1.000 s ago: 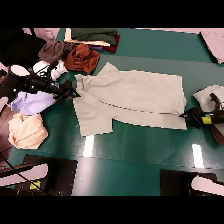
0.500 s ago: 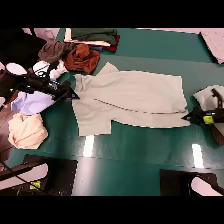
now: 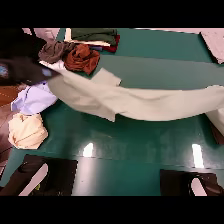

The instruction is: Fold the shirts.

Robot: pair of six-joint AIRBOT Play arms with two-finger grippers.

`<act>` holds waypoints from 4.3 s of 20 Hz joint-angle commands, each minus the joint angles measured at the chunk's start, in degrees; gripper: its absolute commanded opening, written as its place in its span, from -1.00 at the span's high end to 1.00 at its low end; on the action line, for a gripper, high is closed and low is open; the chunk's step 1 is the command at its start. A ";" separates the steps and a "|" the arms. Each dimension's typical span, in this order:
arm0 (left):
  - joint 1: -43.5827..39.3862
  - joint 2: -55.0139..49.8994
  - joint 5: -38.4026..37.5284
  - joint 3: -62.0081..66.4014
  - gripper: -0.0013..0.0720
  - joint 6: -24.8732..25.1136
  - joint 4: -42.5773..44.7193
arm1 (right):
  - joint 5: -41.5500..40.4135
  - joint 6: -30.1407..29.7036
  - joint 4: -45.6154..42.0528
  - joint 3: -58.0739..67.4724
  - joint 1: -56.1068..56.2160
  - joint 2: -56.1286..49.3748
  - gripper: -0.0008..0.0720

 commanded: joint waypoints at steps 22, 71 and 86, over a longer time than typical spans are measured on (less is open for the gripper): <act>-7.93 -36.79 20.48 3.23 0.89 18.14 13.07 | -14.88 3.04 -4.98 15.61 4.76 -44.57 0.92; -13.14 -27.39 18.69 -44.74 -0.63 5.40 1.38 | -8.74 -3.89 8.37 -13.35 -2.80 -28.55 -0.95; -18.93 -26.67 13.60 -39.17 0.89 9.66 -8.52 | -2.16 -4.17 8.28 -13.38 -11.93 -38.34 -0.95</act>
